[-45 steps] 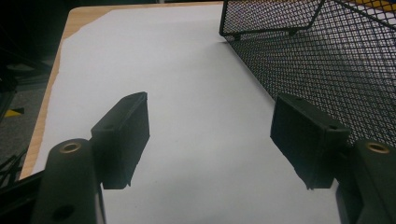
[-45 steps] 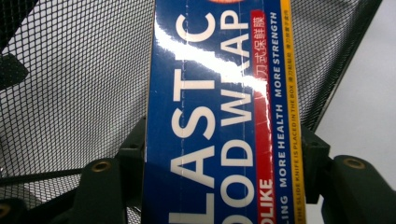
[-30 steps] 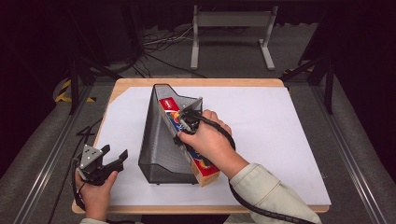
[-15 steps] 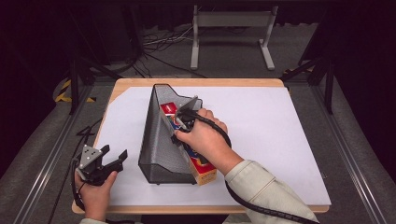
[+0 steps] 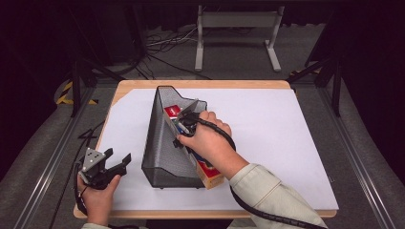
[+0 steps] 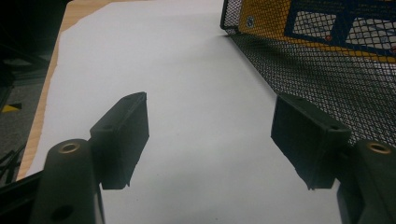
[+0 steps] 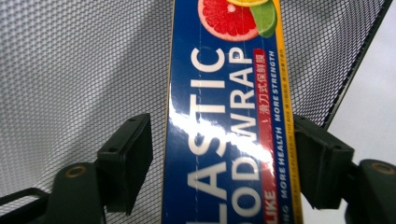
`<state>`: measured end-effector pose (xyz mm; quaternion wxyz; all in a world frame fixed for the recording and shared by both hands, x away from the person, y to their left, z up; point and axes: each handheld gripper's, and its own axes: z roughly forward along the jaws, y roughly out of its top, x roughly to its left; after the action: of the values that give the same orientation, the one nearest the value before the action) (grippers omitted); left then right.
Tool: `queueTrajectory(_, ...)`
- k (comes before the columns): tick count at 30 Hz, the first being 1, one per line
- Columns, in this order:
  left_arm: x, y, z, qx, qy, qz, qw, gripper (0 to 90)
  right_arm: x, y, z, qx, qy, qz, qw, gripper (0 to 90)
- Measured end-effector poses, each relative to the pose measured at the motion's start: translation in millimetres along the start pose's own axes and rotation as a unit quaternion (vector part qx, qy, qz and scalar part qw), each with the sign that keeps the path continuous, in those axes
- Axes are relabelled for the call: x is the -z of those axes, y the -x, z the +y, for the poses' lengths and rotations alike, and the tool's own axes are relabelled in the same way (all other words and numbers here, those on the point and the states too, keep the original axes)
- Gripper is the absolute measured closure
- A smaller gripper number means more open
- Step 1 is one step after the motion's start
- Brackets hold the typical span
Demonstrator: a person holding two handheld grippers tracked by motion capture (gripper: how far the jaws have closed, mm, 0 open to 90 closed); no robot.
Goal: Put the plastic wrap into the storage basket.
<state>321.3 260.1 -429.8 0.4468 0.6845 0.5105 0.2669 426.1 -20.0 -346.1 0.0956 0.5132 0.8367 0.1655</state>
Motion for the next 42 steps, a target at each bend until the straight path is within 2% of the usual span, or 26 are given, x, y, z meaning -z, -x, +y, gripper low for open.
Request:
queueTrajectory(3, -0.1, -0.1, 0.0, 0.000, 0.000, 0.000, 1.0000, 28.2, -1.6, 2.1, -0.6, 0.000, -0.001, 0.001, 1.0000, 27.0)
queueTrajectory(6, -0.7, 0.0, 0.2, 0.000, -0.002, 0.000, 1.0000, 28.2, -0.8, 4.8, -1.1, -0.007, 0.004, 0.016, 0.9998, 23.1)
queueTrajectory(8, -1.4, 0.3, 0.2, 0.001, -0.002, -0.001, 1.0000, 28.2, 0.6, 6.1, -1.8, -0.001, 0.010, 0.012, 0.9999, 22.4)
queueTrajectory(13, -1.0, 0.1, -0.2, -0.002, -0.005, 0.000, 1.0000, 28.2, 6.3, 11.7, -3.8, 0.001, 0.036, 0.010, 0.9993, 20.4)
queueTrajectory(18, 0.7, -0.2, -0.8, -0.001, -0.003, 0.002, 1.0000, 28.2, 15.1, 19.6, -6.5, 0.004, 0.076, 0.022, 0.9969, 20.3)
queueTrajectory(21, 1.5, -1.4, -1.9, -0.002, -0.005, 0.003, 1.0000, 28.2, 24.9, 24.7, -8.8, 0.008, 0.105, 0.043, 0.9935, 20.2)
queueTrajectory(24, 3.3, -1.6, -2.6, 0.000, -0.004, 0.005, 1.0000, 28.2, 38.2, 31.2, -13.6, 0.015, 0.134, 0.065, 0.9887, 20.2)
queueTrajectory(25, 3.9, -1.5, -2.8, 0.000, -0.003, 0.005, 1.0000, 28.2, 38.2, 31.2, -13.6, 0.015, 0.134, 0.065, 0.9887, 20.2)
queueTrajectory(26, 4.4, -1.2, -2.9, 0.000, -0.002, 0.005, 1.0000, 28.2, 41.8, 33.6, -15.3, 0.017, 0.139, 0.074, 0.9873, 20.1)
queueTrajectory(27, 4.5, -1.1, -2.9, -0.001, -0.002, 0.005, 1.0000, 28.2, 47.8, 38.0, -18.0, 0.019, 0.151, 0.088, 0.9845, 19.5)
queueTrajectory(29, 4.3, -0.5, -2.9, -0.001, -0.001, 0.004, 1.0000, 28.2, 55.7, 43.9, -22.3, 0.027, 0.172, 0.099, 0.9798, 19.5)
queueTrajectory(31, 3.9, 0.3, -2.7, -0.003, -0.001, 0.003, 1.0000, 28.2, 64.7, 51.4, -28.1, 0.032, 0.190, 0.105, 0.9756, 19.2)
queueTrajectory(33, 3.6, 0.6, -2.5, -0.003, -0.001, 0.002, 1.0000, 28.2, 67.6, 54.4, -30.4, 0.031, 0.196, 0.106, 0.9743, 19.1)
queueTrajectory(35, 3.2, 1.0, -2.2, -0.003, 0.001, 0.001, 1.0000, 28.2, 72.5, 60.5, -35.8, 0.045, 0.213, 0.105, 0.9704, 18.1)
queueTrajectory(40, 3.4, 1.2, -1.9, -0.004, -0.001, 0.003, 1.0000, 28.2, 78.8, 75.2, -48.3, 0.047, 0.215, 0.109, 0.9693, 17.9)
queueTrajectory(42, 3.2, 0.8, -2.2, -0.003, -0.001, 0.003, 1.0000, 28.2, 81.4, 81.9, -53.0, 0.048, 0.221, 0.112, 0.9677, 17.9)
